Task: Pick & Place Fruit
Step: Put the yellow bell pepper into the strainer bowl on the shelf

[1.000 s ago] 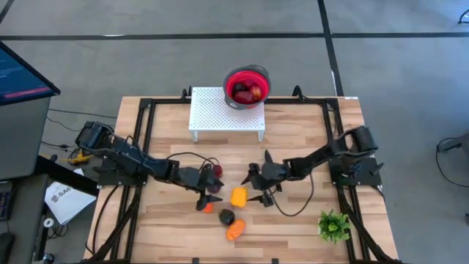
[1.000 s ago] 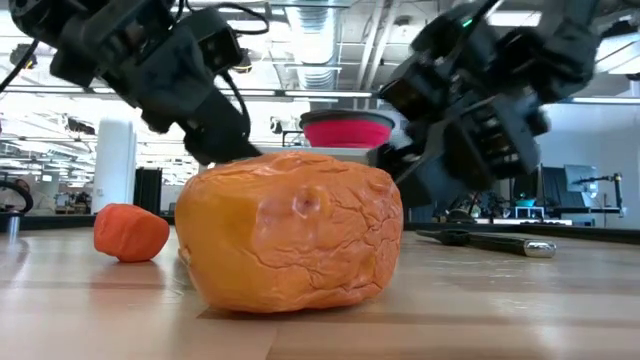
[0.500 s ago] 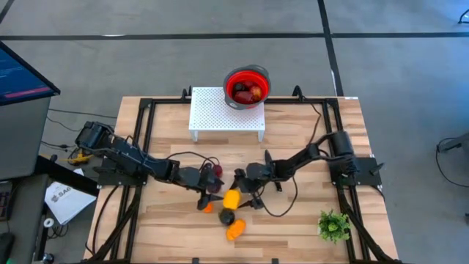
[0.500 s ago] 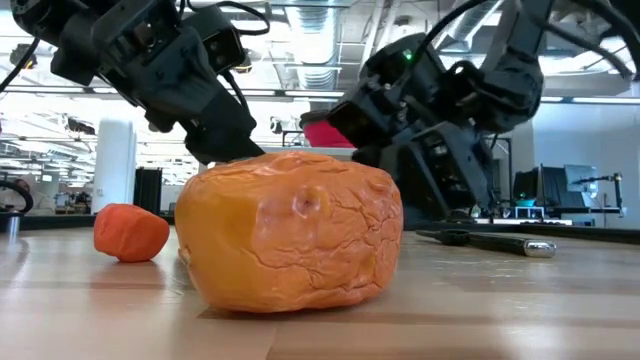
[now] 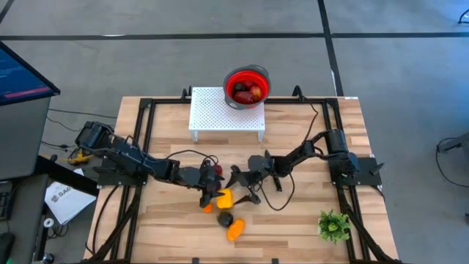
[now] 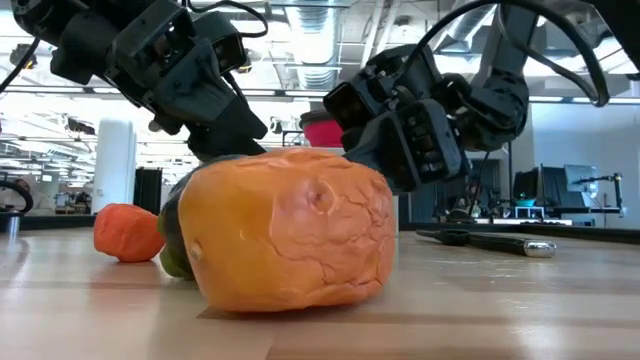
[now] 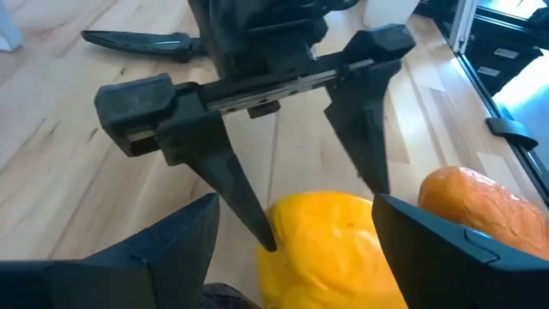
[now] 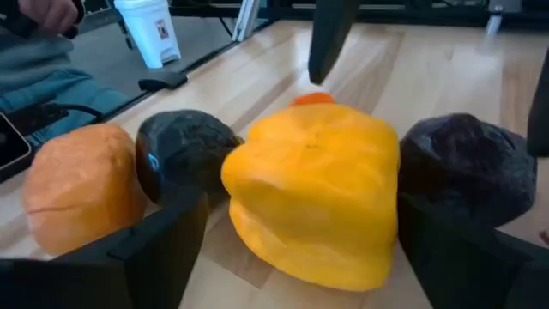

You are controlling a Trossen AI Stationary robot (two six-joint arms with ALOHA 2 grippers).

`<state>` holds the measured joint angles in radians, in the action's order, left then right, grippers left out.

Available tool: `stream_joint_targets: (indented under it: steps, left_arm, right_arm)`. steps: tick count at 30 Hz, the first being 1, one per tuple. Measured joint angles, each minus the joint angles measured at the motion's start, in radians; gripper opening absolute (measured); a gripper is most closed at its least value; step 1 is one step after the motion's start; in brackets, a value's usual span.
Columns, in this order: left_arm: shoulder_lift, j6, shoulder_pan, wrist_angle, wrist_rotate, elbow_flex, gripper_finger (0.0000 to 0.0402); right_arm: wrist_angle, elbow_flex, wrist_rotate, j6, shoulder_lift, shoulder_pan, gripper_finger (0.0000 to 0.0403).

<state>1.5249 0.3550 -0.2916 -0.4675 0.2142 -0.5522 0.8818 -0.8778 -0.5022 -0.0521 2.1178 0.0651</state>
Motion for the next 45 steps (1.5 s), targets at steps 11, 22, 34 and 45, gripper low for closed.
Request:
stream_joint_targets:
  steps: [11, 22, 34, 45]
  left_arm:
    - [-0.138, 0.134, -0.041, 0.286, -0.104, 0.000, 0.0301]
    - [-0.061, 0.211, -0.084, 0.250, -0.116, 0.000, 0.0247]
    - [0.087, 0.201, 0.003, 0.022, -0.144, 0.000, 0.0149]
    - [0.085, 0.089, 0.081, -0.014, -0.041, 0.000, 0.0136]
  right_arm:
    - [-0.012, 0.000, 0.004, 0.000, 0.000, -0.004, 0.0261]
    - [-0.037, 0.000, 0.013, 0.007, -0.009, -0.009, 0.0260]
    - [-0.127, 0.001, -0.011, 0.059, -0.019, -0.001, 0.0260]
    - [-0.331, 0.099, 0.298, 0.083, -0.208, 0.022, 0.0260]
